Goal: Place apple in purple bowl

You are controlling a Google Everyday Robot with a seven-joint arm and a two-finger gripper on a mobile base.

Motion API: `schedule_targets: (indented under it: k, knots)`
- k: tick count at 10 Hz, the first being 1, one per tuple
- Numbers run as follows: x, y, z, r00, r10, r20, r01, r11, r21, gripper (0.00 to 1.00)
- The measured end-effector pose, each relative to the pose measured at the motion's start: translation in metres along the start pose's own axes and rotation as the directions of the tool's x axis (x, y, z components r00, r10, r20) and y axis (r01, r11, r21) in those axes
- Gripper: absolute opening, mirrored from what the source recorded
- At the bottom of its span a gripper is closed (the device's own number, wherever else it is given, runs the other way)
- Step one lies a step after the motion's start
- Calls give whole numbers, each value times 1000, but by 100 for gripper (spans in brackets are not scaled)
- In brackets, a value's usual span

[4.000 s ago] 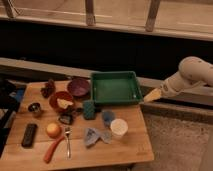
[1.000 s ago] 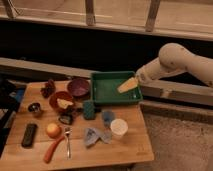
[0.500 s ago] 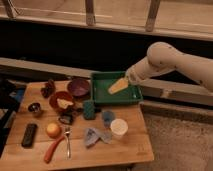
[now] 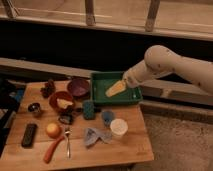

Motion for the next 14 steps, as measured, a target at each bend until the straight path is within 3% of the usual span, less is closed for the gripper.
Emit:
schedule_targets:
  k: [2,4,6,7,10,14]
  knots:
    - [-21,26,22,998,-58,-7,57,998,-34,80]
    - [-44,64,52,988,-152,-30,150,986,-75,80]
    - [-53,92,72,967,-241,-77,234,968,-91,80]
    - [-60,109,86,950,-297,-102,286,952,-109,80]
    - [-61,126,99,926,-354,-135,337,932,-130,80]
    - [-61,125,99,927,-351,-134,335,933,-129,80]
